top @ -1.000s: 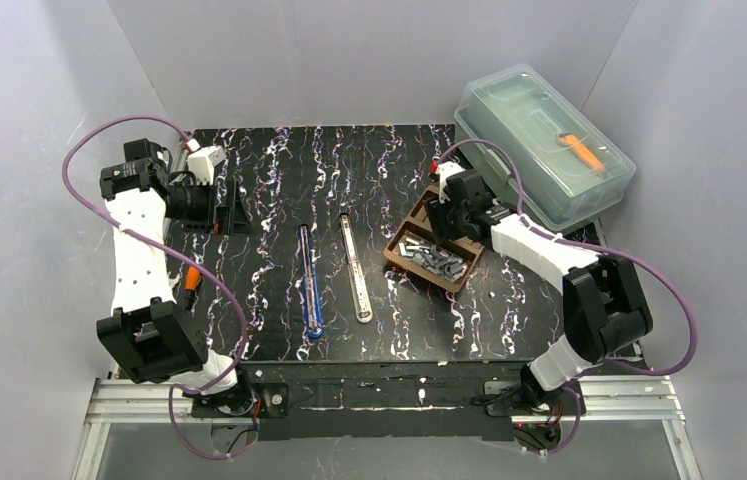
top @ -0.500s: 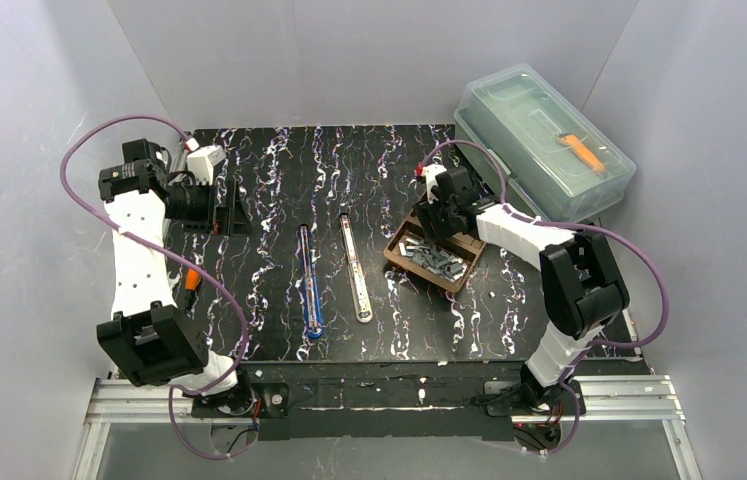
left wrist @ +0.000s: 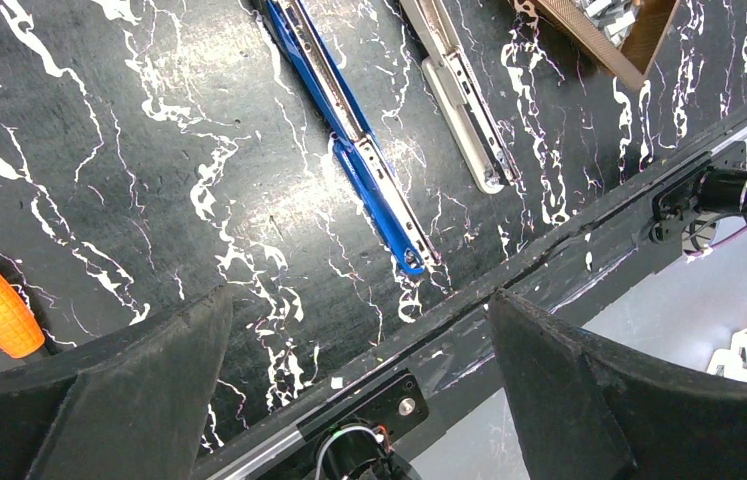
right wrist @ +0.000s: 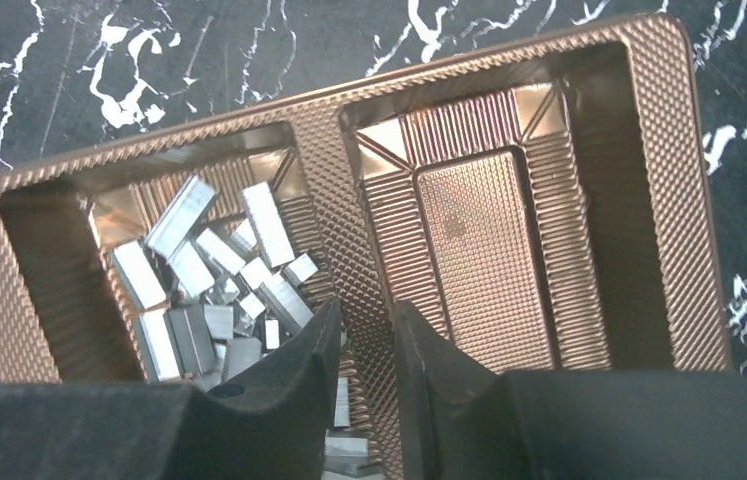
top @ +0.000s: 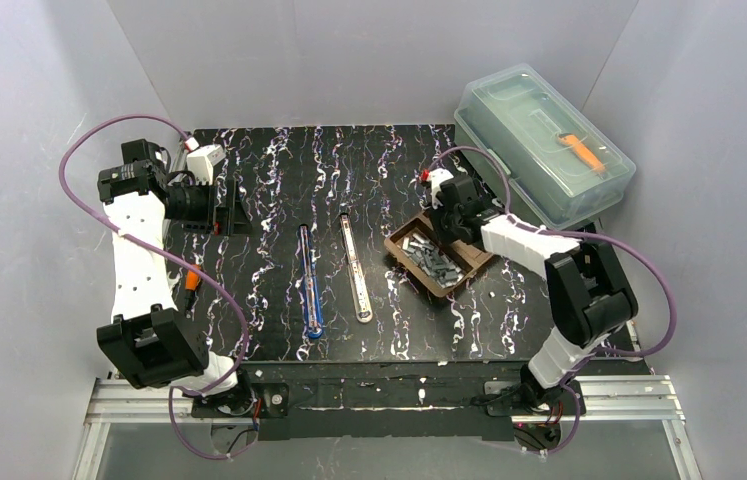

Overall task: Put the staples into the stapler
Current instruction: Adjust the staple box at the center of the board.

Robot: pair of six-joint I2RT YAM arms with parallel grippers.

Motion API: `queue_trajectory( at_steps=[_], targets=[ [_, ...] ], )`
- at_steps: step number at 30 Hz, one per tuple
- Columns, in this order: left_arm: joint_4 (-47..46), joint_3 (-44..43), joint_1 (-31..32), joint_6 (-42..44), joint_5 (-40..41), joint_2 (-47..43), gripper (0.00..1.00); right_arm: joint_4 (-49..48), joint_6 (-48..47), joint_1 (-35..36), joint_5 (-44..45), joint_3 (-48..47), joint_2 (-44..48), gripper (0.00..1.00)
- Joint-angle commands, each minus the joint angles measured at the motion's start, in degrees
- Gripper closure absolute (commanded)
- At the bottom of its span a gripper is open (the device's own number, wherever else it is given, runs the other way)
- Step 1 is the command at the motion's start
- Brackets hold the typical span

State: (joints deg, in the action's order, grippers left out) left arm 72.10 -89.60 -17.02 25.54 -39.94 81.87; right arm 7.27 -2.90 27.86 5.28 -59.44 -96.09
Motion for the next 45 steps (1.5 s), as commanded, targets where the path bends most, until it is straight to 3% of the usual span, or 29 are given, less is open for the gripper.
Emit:
queue_trajectory(
  at_steps=[1,13,23,37,40,45],
  targets=[
    [1.12,-1.03,0.21,0.65,-2.28,-2.08,0.01,0.0,3.14,0.07,5.4,2.75,4.41,0.7],
    [1.15,-0.36,0.23,0.56,-3.71,-1.97,0.01,1.35,9.03,0.09,13.71,13.23,15.76,0.71],
    [1.12,1.39,0.26,0.93,-4.07,-2.84,0.01,2.51,9.75,0.06,15.07,14.91,15.6,0.68],
    [0.55,-0.72,0.4,-3.12,-2.52,-1.9,0.01,11.12,13.89,0.68,19.36,6.73,21.83,0.27],
    [1.24,-2.55,0.4,-4.38,-1.49,-0.85,0.01,12.39,16.1,1.82,17.75,4.95,22.72,0.02],
    [2.72,-6.42,0.34,-5.65,-0.07,0.91,0.01,7.7,29.55,-0.83,13.67,6.43,28.48,0.02]
  ],
)
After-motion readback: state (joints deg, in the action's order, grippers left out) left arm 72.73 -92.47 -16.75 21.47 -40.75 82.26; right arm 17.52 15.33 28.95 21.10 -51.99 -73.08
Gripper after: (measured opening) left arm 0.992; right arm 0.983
